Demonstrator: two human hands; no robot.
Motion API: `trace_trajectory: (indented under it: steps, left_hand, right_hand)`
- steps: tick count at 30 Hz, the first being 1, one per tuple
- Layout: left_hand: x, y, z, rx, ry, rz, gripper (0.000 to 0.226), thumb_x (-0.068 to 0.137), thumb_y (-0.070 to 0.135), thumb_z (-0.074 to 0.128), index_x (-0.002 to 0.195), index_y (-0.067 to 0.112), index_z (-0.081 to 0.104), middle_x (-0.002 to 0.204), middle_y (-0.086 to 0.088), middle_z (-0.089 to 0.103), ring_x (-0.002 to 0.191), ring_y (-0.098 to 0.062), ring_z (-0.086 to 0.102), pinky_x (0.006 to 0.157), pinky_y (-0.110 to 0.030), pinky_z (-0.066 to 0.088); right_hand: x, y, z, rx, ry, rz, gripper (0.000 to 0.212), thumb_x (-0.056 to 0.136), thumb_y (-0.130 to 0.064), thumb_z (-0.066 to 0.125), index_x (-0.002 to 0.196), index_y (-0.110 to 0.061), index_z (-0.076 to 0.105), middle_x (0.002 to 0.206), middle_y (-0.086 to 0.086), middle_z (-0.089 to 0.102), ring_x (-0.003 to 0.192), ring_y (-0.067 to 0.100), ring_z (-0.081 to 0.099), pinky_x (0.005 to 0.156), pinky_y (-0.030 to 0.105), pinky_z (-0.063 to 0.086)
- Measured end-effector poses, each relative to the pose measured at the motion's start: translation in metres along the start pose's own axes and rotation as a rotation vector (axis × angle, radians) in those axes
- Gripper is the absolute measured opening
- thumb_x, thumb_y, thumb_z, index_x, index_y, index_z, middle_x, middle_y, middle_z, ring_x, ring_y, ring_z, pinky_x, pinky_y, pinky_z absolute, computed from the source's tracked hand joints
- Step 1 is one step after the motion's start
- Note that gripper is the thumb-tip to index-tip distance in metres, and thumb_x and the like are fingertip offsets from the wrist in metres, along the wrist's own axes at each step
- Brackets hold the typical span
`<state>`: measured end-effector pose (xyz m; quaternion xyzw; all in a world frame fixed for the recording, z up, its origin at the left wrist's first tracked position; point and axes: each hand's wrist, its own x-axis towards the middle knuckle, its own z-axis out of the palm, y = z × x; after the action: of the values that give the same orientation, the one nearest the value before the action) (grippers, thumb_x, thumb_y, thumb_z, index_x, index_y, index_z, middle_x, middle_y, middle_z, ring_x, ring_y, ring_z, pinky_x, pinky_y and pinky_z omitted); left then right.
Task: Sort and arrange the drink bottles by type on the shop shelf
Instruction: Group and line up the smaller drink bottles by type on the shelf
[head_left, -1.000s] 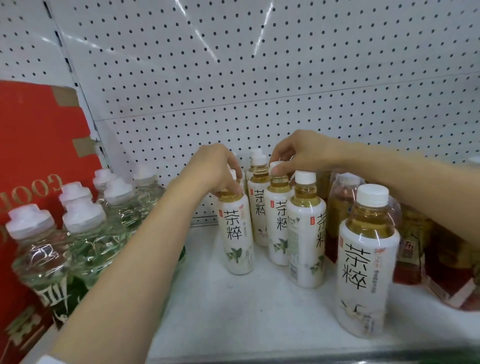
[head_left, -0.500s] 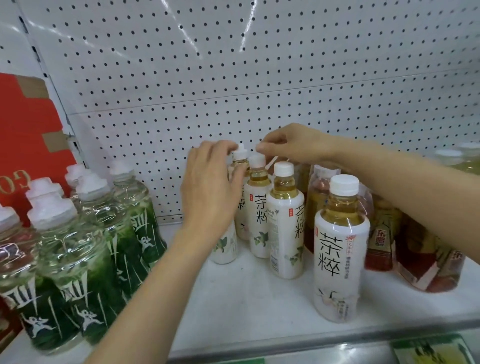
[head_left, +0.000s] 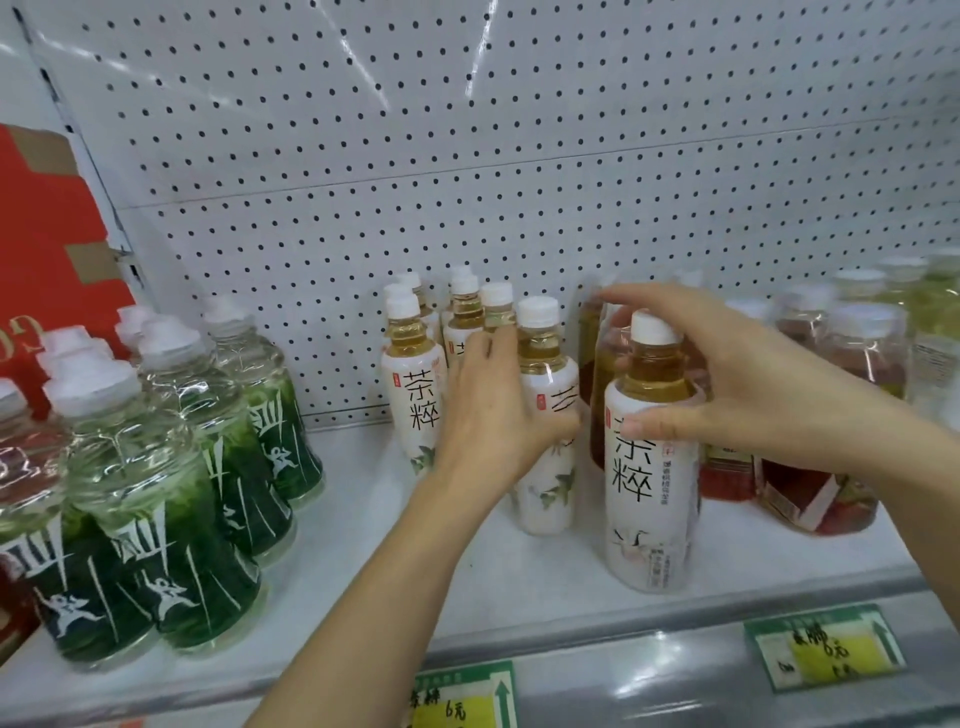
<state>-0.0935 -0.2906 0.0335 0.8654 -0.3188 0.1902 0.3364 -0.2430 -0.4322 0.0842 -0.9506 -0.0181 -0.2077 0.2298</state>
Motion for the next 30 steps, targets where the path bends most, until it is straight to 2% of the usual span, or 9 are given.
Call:
trace_trajectory:
  steps: [3, 7, 10, 14, 18, 22, 25, 27, 30]
  left_hand:
    - [-0.010, -0.021, -0.036, -0.041, -0.087, -0.063, 0.069, 0.062, 0.043, 0.089, 0.119, 0.028, 0.053, 0.119, 0.008, 0.057, 0.108, -0.015, 0.057, 0.088, -0.034, 0.049]
    - [-0.022, -0.054, -0.075, -0.164, -0.104, -0.164, 0.064, 0.063, 0.024, 0.092, 0.115, 0.030, 0.054, 0.102, 0.014, 0.064, 0.090, -0.006, 0.064, 0.073, -0.025, 0.051]
    - [-0.024, -0.070, -0.078, -0.164, -0.062, -0.181, 0.065, 0.064, 0.024, 0.090, 0.116, 0.031, 0.054, 0.114, 0.003, 0.065, 0.096, -0.015, 0.067, 0.083, -0.039, 0.057]
    - [-0.029, -0.078, -0.066, -0.191, -0.025, -0.165, 0.071, 0.063, 0.032, 0.087, 0.124, 0.033, 0.050, 0.118, 0.006, 0.061, 0.101, -0.014, 0.065, 0.086, -0.045, 0.058]
    - [-0.049, -0.090, -0.045, -0.216, -0.028, -0.277, 0.101, 0.058, 0.046, 0.089, 0.140, 0.040, 0.030, 0.131, 0.008, 0.058, 0.113, -0.017, 0.061, 0.091, -0.050, 0.056]
    - [-0.065, -0.105, -0.033, -0.275, -0.115, -0.381, 0.076, 0.069, 0.041, 0.087, 0.133, 0.034, 0.046, 0.123, 0.009, 0.066, 0.104, -0.013, 0.063, 0.090, -0.041, 0.056]
    - [-0.065, -0.107, -0.034, -0.314, -0.130, -0.374, 0.073, 0.071, 0.039, 0.087, 0.133, 0.034, 0.049, 0.120, 0.012, 0.067, 0.106, -0.012, 0.062, 0.091, -0.038, 0.054]
    - [-0.064, -0.107, -0.037, -0.330, -0.146, -0.365, 0.074, 0.068, 0.041, 0.088, 0.133, 0.032, 0.052, 0.121, 0.012, 0.068, 0.108, -0.011, 0.063, 0.093, -0.040, 0.054]
    - [-0.067, -0.107, -0.044, -0.327, -0.158, -0.363, 0.077, 0.066, 0.041, 0.089, 0.134, 0.029, 0.055, 0.121, 0.012, 0.069, 0.107, -0.009, 0.063, 0.093, -0.038, 0.053]
  right_hand:
    - [-0.004, 0.003, 0.003, 0.032, 0.040, -0.004, 0.077, 0.070, -0.041, 0.078, 0.137, -0.048, 0.039, 0.136, -0.023, 0.046, 0.124, -0.003, 0.047, 0.107, 0.034, 0.043]
    - [0.003, -0.004, 0.016, 0.136, 0.141, -0.041, 0.069, 0.065, -0.041, 0.079, 0.125, -0.050, 0.048, 0.125, -0.023, 0.053, 0.115, 0.003, 0.056, 0.102, 0.040, 0.048]
    - [0.017, -0.009, 0.031, 0.180, 0.135, -0.064, 0.069, 0.066, -0.038, 0.081, 0.126, -0.050, 0.049, 0.127, -0.022, 0.051, 0.116, 0.005, 0.056, 0.103, 0.041, 0.047]
    - [0.046, -0.013, 0.054, 0.376, 0.086, -0.099, 0.071, 0.073, -0.021, 0.083, 0.133, -0.040, 0.050, 0.133, -0.011, 0.052, 0.116, 0.012, 0.060, 0.099, 0.041, 0.051]
    - [0.066, -0.020, 0.074, 0.448, 0.061, -0.116, 0.077, 0.080, -0.016, 0.077, 0.144, -0.034, 0.037, 0.137, -0.009, 0.052, 0.118, 0.010, 0.060, 0.101, 0.042, 0.050]
    - [0.049, -0.012, 0.098, 0.431, 0.165, 0.055, 0.111, 0.069, -0.031, 0.087, 0.152, -0.038, 0.015, 0.147, -0.012, 0.040, 0.130, 0.001, 0.045, 0.109, 0.032, 0.040]
    - [0.031, -0.011, 0.124, 0.327, 0.181, 0.314, 0.104, 0.055, -0.045, 0.089, 0.143, -0.029, 0.037, 0.137, -0.007, 0.050, 0.121, 0.011, 0.053, 0.100, 0.038, 0.050]
    - [0.027, -0.008, 0.136, 0.310, 0.152, 0.359, 0.082, 0.058, -0.041, 0.088, 0.130, -0.025, 0.051, 0.127, -0.004, 0.061, 0.113, 0.016, 0.061, 0.093, 0.042, 0.055]
    - [0.025, -0.006, 0.137, 0.413, 0.115, 0.328, 0.075, 0.063, -0.033, 0.088, 0.129, -0.024, 0.055, 0.121, -0.010, 0.065, 0.107, 0.008, 0.063, 0.090, 0.034, 0.056]
